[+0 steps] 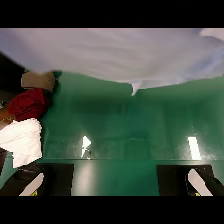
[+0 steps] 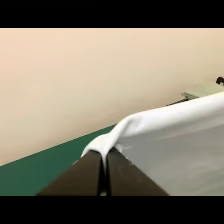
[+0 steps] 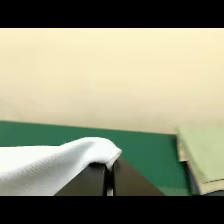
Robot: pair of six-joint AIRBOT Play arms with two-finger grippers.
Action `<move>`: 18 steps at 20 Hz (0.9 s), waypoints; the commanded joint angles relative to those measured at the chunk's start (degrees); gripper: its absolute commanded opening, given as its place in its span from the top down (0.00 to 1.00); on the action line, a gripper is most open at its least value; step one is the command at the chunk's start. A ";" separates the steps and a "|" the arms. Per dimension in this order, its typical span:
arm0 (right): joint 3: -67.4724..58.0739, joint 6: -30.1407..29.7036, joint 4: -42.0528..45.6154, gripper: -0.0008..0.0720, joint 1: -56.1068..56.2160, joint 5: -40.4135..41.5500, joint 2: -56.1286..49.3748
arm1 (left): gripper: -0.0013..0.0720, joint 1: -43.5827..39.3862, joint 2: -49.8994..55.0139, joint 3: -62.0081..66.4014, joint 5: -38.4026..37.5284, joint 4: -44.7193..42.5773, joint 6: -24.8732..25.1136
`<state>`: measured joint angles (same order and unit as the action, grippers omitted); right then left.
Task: Fold the shirts.
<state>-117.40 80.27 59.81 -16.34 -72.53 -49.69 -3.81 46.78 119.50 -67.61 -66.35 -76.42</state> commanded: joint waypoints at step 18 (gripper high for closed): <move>6.58 8.98 14.25 0.97 11.19 -29.46 -41.51 | 0.95 0.04 33.70 -27.43 -11.78 -0.57 -3.82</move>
<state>-113.69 89.27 68.31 -11.64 -100.82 -81.65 -3.77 71.77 94.48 -80.16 -65.54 -80.31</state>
